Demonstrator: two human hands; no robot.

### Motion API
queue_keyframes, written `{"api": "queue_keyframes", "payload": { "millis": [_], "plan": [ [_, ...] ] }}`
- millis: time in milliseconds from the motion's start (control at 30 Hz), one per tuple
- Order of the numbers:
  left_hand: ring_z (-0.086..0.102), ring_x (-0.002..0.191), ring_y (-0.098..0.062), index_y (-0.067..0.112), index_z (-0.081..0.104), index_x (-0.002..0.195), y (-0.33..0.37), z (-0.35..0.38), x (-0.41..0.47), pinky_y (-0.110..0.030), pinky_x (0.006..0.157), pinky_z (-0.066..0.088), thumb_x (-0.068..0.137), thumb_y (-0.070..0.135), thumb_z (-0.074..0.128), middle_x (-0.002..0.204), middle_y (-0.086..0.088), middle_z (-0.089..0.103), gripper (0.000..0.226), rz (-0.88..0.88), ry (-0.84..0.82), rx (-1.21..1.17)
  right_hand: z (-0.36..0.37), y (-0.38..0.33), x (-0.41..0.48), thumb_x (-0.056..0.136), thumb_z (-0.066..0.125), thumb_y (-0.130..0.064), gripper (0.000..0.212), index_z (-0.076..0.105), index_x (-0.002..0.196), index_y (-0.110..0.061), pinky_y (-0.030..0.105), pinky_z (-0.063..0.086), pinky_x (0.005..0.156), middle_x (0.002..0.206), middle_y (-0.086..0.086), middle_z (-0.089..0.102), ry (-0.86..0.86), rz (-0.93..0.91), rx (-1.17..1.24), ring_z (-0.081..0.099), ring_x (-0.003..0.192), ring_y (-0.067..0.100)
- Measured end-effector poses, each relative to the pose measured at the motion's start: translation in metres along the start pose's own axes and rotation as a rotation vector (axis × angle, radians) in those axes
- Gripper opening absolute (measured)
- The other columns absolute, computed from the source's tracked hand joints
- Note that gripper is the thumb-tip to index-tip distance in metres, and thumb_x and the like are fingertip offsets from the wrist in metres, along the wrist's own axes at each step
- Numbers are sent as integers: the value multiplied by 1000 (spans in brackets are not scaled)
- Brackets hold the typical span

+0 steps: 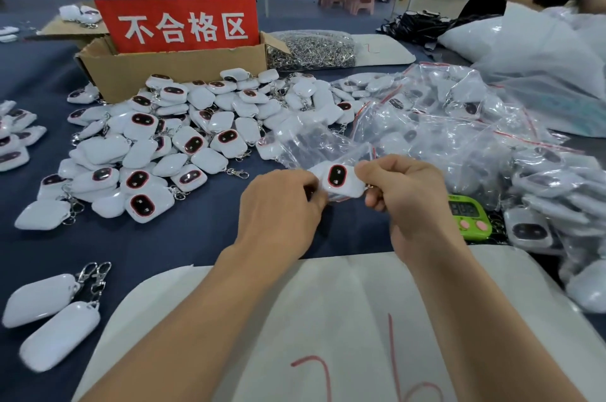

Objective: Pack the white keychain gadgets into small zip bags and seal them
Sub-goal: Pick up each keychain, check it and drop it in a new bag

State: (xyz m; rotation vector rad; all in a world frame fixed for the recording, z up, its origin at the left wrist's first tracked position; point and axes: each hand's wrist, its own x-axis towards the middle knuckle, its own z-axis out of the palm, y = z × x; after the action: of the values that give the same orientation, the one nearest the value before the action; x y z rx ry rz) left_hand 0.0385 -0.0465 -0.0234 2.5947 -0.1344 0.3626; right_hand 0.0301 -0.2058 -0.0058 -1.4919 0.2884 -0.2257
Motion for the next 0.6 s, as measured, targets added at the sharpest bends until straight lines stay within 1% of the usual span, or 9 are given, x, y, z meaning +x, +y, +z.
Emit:
{"api": "queue_keyframes", "payload": {
  "millis": [133, 200, 267, 333, 367, 433, 467, 533, 600],
  "plan": [
    [61, 77, -18, 29, 71, 79, -3, -2, -1, -35, 68, 49, 88, 39, 67, 72, 12, 68, 13, -105, 61, -128, 2, 5, -1, 87, 76, -4, 28, 69, 62, -12, 17, 40, 45, 46, 4, 53, -50, 4, -68, 47, 43, 12],
    [63, 81, -20, 32, 74, 89, -5, -3, -1, -38, 78, 52, 88, 33, 66, 73, 12, 69, 7, -102, 104, -198, 3, 8, 0, 89, 75, -8, 27, 71, 63, -14, 22, 43, 49, 48, 4, 61, -5, 7, -163, 50, 45, 13],
    [62, 84, -23, 35, 74, 100, -4, -2, -3, -41, 82, 52, 86, 25, 66, 72, 11, 69, 19, -51, 159, -238, 5, 11, 1, 89, 75, -13, 22, 73, 68, -18, 28, 50, 56, 52, 3, 68, 99, -27, -324, 55, 45, 11],
    [60, 85, -23, 39, 72, 108, -3, -2, -3, -38, 83, 50, 85, 22, 67, 76, 12, 70, 29, 8, 201, -272, 10, 9, 0, 90, 74, -14, 18, 74, 73, -20, 31, 57, 65, 58, 1, 72, 162, -59, -325, 66, 52, 9],
    [60, 86, -21, 41, 71, 113, -2, -2, -3, -34, 83, 48, 86, 22, 68, 79, 12, 70, 33, 44, 197, -281, 12, 7, -2, 91, 73, -12, 14, 75, 78, -18, 30, 60, 68, 65, 3, 75, 118, -38, -210, 72, 61, 11],
    [57, 85, -16, 44, 68, 119, -3, -1, -4, -23, 79, 39, 87, 22, 68, 82, 12, 70, 38, 143, 197, -291, 20, 4, -7, 91, 71, -8, 6, 77, 92, -7, 30, 63, 79, 82, 6, 80, -116, 46, 43, 77, 81, 18],
    [55, 83, -14, 43, 67, 120, -4, -1, -4, -18, 77, 34, 87, 22, 67, 81, 13, 69, 39, 176, 211, -301, 22, 3, -8, 88, 71, -6, 12, 75, 99, -2, 33, 63, 84, 86, 6, 79, -225, 59, 87, 76, 86, 18],
    [53, 82, -11, 42, 70, 120, -5, -2, -3, -10, 75, 30, 87, 23, 65, 80, 14, 68, 39, 174, 222, -328, 25, 3, -11, 82, 65, 0, 27, 73, 107, -4, 37, 59, 87, 94, 4, 80, -316, 56, 31, 73, 91, 17],
    [52, 84, -9, 41, 72, 120, -6, -2, -2, -4, 80, 30, 88, 23, 63, 81, 15, 68, 38, 145, 205, -337, 25, 5, -11, 83, 62, 6, 35, 76, 103, -18, 34, 56, 91, 100, -5, 81, -262, -20, -111, 74, 96, 10]
  ]
}}
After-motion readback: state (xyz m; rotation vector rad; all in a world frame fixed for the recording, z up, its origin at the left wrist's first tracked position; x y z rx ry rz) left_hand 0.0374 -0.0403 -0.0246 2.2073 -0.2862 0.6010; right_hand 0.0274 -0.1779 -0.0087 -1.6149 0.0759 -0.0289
